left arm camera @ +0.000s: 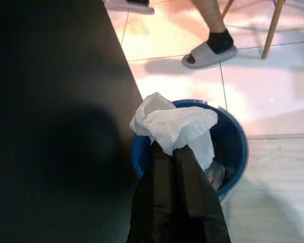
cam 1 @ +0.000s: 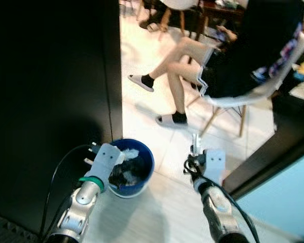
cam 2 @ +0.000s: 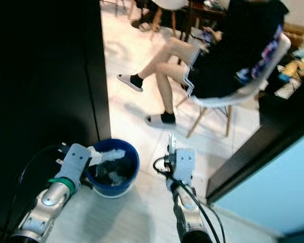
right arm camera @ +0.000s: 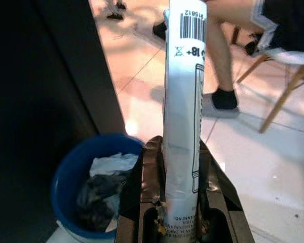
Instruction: Clean up the room
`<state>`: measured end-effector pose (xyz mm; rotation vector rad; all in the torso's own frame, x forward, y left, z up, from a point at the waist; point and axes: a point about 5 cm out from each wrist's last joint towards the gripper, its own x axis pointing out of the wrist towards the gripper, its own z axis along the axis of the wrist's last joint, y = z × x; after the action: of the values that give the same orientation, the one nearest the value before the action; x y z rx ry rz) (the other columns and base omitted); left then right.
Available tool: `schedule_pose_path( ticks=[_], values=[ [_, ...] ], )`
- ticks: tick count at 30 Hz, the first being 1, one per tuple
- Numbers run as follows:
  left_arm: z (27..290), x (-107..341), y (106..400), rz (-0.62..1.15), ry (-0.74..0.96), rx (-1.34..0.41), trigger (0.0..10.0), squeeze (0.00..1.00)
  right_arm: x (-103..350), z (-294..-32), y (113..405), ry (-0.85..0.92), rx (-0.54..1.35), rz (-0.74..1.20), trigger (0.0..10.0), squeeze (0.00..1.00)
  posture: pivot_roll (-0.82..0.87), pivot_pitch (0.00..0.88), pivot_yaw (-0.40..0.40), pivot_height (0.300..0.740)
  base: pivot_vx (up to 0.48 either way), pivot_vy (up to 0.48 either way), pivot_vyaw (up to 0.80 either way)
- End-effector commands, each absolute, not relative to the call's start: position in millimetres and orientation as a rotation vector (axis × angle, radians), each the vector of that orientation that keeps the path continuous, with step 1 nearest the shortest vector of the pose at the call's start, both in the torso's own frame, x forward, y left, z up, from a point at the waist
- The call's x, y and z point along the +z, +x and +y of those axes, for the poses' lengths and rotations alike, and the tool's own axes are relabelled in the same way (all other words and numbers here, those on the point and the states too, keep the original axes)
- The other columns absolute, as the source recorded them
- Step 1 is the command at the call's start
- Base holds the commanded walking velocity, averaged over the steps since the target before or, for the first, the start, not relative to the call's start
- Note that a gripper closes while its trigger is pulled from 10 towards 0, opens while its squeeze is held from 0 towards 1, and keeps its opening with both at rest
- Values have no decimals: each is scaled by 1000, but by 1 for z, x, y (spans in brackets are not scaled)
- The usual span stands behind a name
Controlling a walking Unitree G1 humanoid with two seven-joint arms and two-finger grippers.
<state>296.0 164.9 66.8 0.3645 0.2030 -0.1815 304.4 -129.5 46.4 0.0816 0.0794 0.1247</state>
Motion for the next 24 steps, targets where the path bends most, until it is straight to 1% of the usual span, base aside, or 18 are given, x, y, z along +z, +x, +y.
schedule_pose_path(
  ticks=[1, 5, 9, 12, 14, 15, 17, 19, 23, 24],
  values=[
    [165, 65, 298, 224, 345, -239, 10000, 0, 37, -131, 300, 23, 124, 125, 10000, 0, 142, 71, 7, 740, 458, 0, 0],
    [163, 67, 303, 232, 331, -296, 10000, 0, 37, -132, 301, -34, 128, 131, 10000, 0, 135, 87, 7, 740, 456, 0, 0],
    [156, 68, 310, 259, 273, -350, 10000, 0, 40, -138, 304, -68, 102, 124, 10000, 0, 124, 99, 4, 740, 454, 0, 0],
    [140, 71, 326, 293, 210, -417, 10000, 0, 45, -156, 308, -160, 23, 116, 10000, 0, 105, 122, 3, 740, 455, 0, 0],
    [140, 71, 326, 293, 210, -417, 10000, 0, 45, -156, 308, -160, 23, 116, 10000, 0, 105, 122, 3, 740, 454, 0, 0],
    [136, 72, 330, 303, 201, -432, 10000, 0, 44, -163, 307, -199, -4, 133, 10000, 0, 86, 134, 10, 740, 454, 0, 0],
    [132, 73, 337, 319, 205, -443, 10000, 0, 42, -172, 304, -208, -25, 147, 10000, 0, 57, 153, 22, 740, 439, 0, 0],
    [132, 74, 338, 323, 209, -446, 10000, 0, 42, -174, 304, -212, -26, 149, 10000, 0, 57, 153, 22, 740, 428, 0, 0],
    [127, 70, 340, 351, 191, -473, 10000, 0, 41, -178, 301, -262, -18, 156, 10000, 0, 30, 185, 29, 740, 324, 0, 0],
    [125, 69, 340, 360, 178, -487, 10000, 0, 41, -178, 300, -278, -18, 157, 10000, 0, 23, 202, 31, 740, 0, 0, 0]
  ],
)
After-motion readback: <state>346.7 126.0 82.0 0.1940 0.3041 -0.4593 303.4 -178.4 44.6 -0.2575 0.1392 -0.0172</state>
